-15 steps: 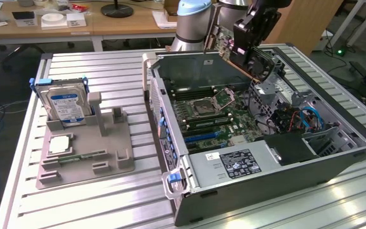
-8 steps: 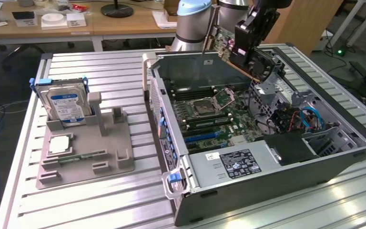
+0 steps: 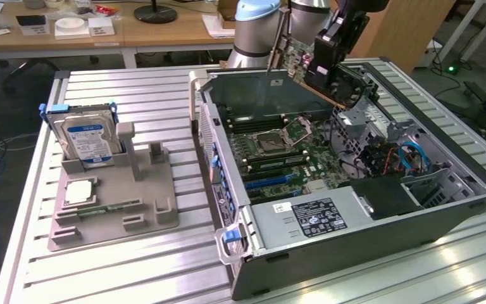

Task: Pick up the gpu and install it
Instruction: 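Insert the gpu into the slot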

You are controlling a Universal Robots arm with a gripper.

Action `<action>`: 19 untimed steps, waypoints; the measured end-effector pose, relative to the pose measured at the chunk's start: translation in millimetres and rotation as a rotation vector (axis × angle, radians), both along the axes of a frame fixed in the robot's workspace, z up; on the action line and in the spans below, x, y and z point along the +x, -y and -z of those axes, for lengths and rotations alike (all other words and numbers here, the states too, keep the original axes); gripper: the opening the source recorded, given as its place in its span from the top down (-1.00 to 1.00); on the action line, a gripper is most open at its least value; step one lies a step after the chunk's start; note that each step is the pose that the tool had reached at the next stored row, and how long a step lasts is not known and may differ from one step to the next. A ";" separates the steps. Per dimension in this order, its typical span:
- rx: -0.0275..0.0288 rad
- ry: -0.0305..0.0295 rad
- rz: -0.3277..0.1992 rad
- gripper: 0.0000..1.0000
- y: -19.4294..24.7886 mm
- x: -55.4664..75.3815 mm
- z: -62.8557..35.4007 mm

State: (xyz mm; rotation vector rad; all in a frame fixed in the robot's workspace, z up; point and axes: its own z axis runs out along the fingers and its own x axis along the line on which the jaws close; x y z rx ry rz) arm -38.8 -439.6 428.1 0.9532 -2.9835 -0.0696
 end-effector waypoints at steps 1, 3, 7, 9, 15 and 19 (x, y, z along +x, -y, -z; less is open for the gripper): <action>-0.0001 0.0000 -0.007 0.44 0.1 0.0 0.0; -0.0001 0.0000 -0.024 0.44 0.3 0.0 0.1; -0.0001 0.0000 -0.067 0.44 0.5 0.0 0.4; -0.0001 -0.0001 -0.093 0.44 0.5 0.0 0.6; -0.0003 -0.0001 -0.164 0.44 0.7 0.0 1.0; -0.0001 0.0000 -0.198 0.44 1.3 0.0 1.4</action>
